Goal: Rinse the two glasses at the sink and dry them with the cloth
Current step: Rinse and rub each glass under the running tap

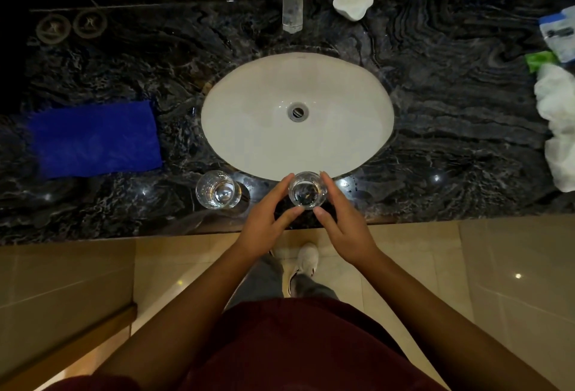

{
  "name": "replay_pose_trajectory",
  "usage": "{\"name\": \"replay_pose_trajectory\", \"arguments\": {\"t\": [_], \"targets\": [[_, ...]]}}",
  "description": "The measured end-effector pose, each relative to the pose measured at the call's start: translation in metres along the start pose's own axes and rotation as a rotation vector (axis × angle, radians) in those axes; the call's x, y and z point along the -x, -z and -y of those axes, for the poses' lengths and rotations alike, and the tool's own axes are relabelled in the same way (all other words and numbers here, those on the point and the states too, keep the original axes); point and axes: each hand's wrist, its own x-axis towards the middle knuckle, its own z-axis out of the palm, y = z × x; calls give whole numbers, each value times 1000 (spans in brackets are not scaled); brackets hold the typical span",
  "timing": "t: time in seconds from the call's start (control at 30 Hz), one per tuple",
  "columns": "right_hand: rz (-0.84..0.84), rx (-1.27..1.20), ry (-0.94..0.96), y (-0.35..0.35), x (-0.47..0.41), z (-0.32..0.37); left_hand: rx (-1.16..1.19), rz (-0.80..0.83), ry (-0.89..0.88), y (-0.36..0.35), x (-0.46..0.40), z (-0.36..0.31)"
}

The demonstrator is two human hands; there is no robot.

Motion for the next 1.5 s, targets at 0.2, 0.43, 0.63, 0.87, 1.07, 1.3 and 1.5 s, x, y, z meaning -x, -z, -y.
{"name": "replay_pose_trajectory", "arguments": {"t": [0.2, 0.43, 0.63, 0.87, 1.07, 1.3, 1.5], "targets": [[-18, -13, 30, -2, -1, -4, 23, -10, -15, 4, -4, 1], [-48, -67, 70, 13, -5, 15, 82, -108, -61, 2, -5, -20], [-118, -108, 160, 44, -3, 53, 173, -128, -136, 19, -2, -56], [-183, -211, 282, 72, 4, 101, 271, -157, -220, 30, 14, -102], [-230, -403, 332, 78, 12, 133, 367, -198, -305, 36, 25, -141], [-246, -502, 363, 82, 6, 155, 380, -232, -299, 49, 26, -168], [-211, -617, 318, 79, -27, 167, 435, -211, -261, 77, 3, -167]]}}
